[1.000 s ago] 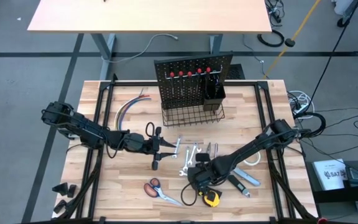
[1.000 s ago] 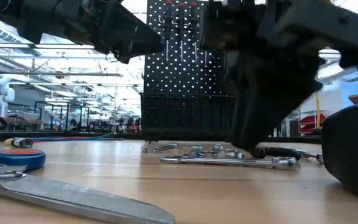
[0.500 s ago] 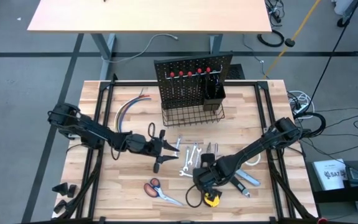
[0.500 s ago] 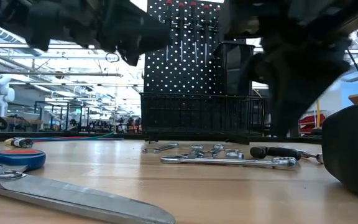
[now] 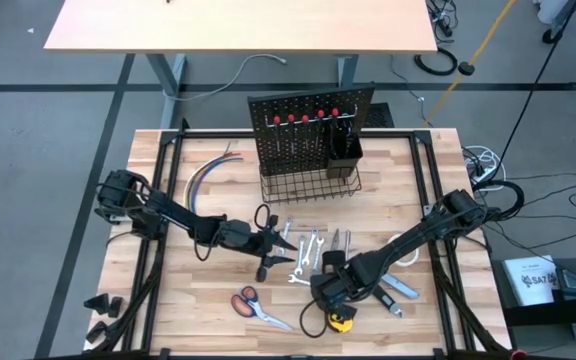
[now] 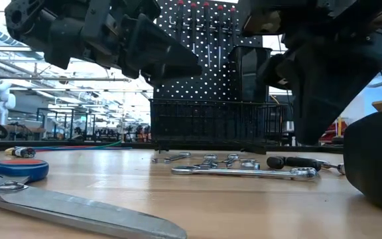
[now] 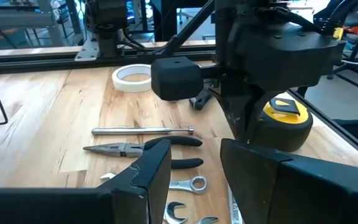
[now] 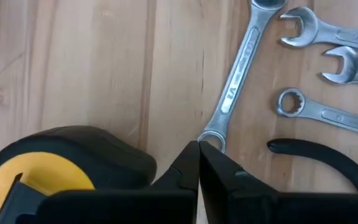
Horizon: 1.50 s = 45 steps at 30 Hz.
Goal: Hang tools onto peg board
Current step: Put the wrench into the black bin on the pegboard
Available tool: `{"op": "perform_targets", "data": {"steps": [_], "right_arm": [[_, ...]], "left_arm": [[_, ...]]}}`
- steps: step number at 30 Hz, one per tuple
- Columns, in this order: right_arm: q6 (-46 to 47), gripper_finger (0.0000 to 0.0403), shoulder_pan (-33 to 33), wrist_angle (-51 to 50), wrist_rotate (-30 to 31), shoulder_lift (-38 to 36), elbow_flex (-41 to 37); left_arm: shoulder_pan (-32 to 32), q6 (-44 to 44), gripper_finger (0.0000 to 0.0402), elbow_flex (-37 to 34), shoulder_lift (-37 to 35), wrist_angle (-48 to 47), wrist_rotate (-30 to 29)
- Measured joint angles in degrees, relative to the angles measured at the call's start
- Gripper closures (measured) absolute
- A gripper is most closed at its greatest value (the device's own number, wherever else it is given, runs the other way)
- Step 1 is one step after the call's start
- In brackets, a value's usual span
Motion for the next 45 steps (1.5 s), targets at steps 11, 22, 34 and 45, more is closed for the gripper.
{"op": "perform_targets", "data": {"steps": [11, 22, 34, 45], "right_arm": [[-0.6, 0.0403, -0.2, -0.4, 0.1, 2.8, 0.0], [-0.1, 0.0403, -0.3, 4.9, 0.2, 3.3, -4.0], [0.0, 0.0403, -1.6, 7.2, -0.3, 3.5, -4.7], [-0.4, 0.0403, -1.8, 7.6, -0.3, 3.5, -4.7]], "left_arm": [[0.0, 0.0, 0.0253, 0.0, 0.0, -0.8, 0.0], [0.1, -1.0, 0.0253, 0.0, 0.0, -1.4, 4.8], [-1.5, 6.1, 0.0253, 6.5, 3.5, -18.6, 6.6], [-3.5, 9.1, 0.0253, 24.5, 11.4, -46.4, -6.8]]}}
